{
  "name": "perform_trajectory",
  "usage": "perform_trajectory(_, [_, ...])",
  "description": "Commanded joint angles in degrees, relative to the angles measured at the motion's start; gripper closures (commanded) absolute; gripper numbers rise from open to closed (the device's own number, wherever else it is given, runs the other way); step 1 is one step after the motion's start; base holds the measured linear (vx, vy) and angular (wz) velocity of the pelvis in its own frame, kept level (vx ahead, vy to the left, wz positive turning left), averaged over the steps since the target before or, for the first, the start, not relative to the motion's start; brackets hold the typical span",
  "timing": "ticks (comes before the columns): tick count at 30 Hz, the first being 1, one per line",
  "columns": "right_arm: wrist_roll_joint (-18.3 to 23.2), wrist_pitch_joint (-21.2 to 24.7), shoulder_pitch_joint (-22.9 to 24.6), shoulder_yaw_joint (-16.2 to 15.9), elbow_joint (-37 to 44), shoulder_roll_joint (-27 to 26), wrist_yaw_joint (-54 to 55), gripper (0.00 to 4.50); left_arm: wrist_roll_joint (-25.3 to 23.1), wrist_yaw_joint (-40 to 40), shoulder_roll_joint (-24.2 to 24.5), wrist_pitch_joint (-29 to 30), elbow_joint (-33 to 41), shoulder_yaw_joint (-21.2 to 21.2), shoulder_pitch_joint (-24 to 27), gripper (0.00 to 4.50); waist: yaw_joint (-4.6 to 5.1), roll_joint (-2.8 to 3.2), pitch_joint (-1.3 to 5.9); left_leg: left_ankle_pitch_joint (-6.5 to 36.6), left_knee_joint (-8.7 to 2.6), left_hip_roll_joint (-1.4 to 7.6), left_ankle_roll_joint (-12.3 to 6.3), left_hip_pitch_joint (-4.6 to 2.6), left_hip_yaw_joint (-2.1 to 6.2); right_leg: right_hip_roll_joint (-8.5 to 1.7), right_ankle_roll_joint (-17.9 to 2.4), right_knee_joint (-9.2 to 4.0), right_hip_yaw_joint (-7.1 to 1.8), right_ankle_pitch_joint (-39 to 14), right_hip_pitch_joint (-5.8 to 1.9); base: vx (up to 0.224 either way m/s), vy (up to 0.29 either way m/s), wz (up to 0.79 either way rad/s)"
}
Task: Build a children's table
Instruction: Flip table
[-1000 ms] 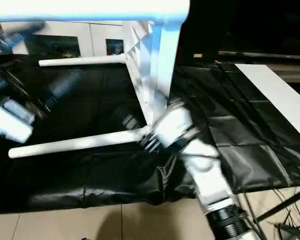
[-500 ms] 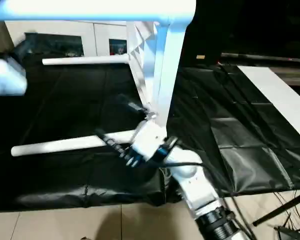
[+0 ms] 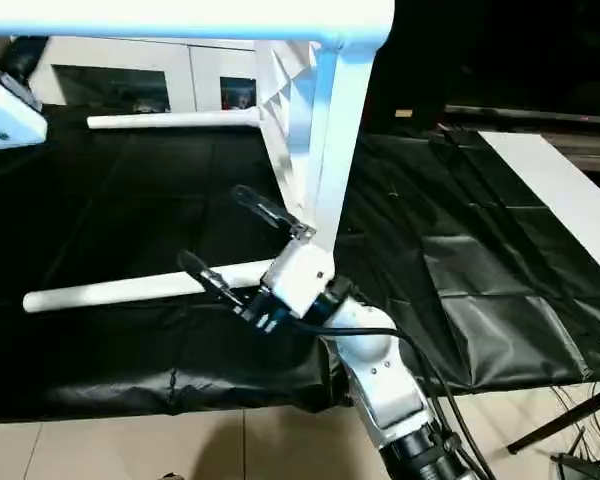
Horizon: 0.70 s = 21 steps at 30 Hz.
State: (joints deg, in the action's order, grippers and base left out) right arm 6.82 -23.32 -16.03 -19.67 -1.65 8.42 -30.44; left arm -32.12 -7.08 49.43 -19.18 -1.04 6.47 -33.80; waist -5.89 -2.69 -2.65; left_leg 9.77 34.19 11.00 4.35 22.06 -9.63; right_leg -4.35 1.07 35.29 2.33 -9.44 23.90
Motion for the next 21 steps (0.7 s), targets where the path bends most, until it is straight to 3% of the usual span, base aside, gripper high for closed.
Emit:
perform_trajectory(1, [0.85, -0.14, 0.1, 1.17, 1.41, 0.13, -0.44, 0.0, 1.11, -0.31, -0.43, 0.47, 0.42, 0.11, -0.42, 1.45, -0.11, 2.01, 3.02, 30.25, -5.2, 1.74, 3.9, -1.64, 1.49, -2.92, -7.06, -4.3, -1.97, -21.73, -0.88, 0.0, 0.0, 0.0])
perform_trajectory(7, [1.08, 0.23, 0.35, 1.0, 1.55, 0.14, -0.68, 0.0, 3.62, -2.07, -2.05, 3.92, 2.65, 1.2, 0.63, 1.82, -0.14, 2.01, 3.02, 30.26, -5.25, 1.79, 4.04, -1.63, 1.49, -2.9, -7.35, -4.29, -2.0, -21.32, -0.79, 0.0, 0.0, 0.0])
perform_trajectory(13, [0.76, 0.99, 0.97, 0.46, 1.5, 0.42, -1.38, 0.0, 9.08, -4.88, -5.55, 13.04, 6.26, 3.48, 0.71, 2.17, -0.66, 2.14, 3.03, 29.65, -5.19, 1.79, 3.9, -1.72, 1.36, -2.86, -7.42, -4.32, -2.08, -20.98, -0.71, 0.0, 0.0, 0.0])
perform_trajectory(15, [0.52, 1.06, 1.05, 0.33, 1.41, 0.53, -1.49, 0.0, 9.92, -5.33, -6.13, 14.5, 6.9, 3.69, 0.66, 2.22, -0.92, 1.88, 3.15, 27.94, -5.06, 1.71, 3.44, -1.58, 1.22, -2.86, -7.92, -4.18, -2.09, -19.37, -0.98, 0.0, 0.0, 0.0])
perform_trajectory(21, [-0.58, 2.17, 1.95, 0.05, 0.69, 1.22, -1.66, 0.0, 15.04, -8.51, -10.4, 26.48, 12.65, 4.95, -0.02, 2.23, -1.36, 2.13, 3.15, 22.87, -4.89, 1.72, 2.56, -1.2, 0.92, -2.86, -8.96, -3.83, -2.15, -15.87, -1.4, 0.0, 0.0, 0.0])
